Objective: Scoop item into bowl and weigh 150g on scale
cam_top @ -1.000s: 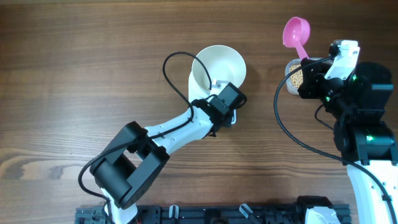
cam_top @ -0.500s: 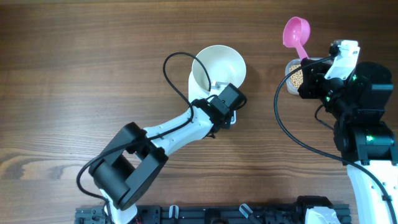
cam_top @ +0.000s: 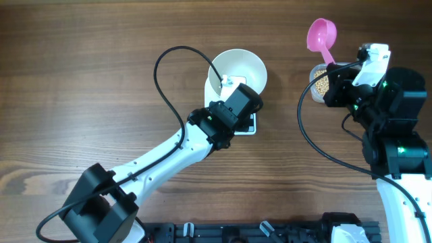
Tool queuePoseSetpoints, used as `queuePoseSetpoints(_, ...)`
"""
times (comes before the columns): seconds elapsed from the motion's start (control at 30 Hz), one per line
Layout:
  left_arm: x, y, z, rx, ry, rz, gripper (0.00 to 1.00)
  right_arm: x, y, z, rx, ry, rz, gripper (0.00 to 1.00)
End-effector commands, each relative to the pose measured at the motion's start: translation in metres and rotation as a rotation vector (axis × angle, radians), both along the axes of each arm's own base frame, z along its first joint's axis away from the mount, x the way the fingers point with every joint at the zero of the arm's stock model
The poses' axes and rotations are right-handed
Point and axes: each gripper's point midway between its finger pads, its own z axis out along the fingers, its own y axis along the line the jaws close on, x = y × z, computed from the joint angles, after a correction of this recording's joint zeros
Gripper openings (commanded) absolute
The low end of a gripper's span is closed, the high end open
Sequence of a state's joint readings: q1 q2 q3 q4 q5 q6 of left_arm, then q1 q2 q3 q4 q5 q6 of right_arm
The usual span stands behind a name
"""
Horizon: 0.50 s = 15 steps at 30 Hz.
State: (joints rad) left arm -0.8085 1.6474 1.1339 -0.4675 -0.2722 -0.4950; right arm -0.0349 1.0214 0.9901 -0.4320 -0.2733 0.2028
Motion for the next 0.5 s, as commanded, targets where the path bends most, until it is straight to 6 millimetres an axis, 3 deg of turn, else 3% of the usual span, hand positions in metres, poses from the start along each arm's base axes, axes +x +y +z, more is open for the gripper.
queuePoseSetpoints(0.0, 0.006, 0.004, 0.012, -0.014, -0.037, 0.022, 0.04, 0.001, 0.002, 0.007, -0.009, -0.022, 0.022, 0.04)
queuePoseSetpoints(0.23, 0.014, 0.000, 0.040, -0.065, -0.122, 0.017, 0.04, 0.001, 0.002, 0.008, -0.010, -0.025, 0.022, 0.04)
queuePoseSetpoints(0.37, 0.031, 0.002, 0.063, -0.080, -0.236, 0.058, 0.04, 0.002, 0.002, 0.008, -0.010, -0.026, 0.022, 0.04)
queuePoseSetpoints(0.47, 0.045, 0.005, 0.061, -0.069, -0.262, 0.045, 0.04, 0.002, 0.002, 0.009, -0.009, -0.029, 0.022, 0.04)
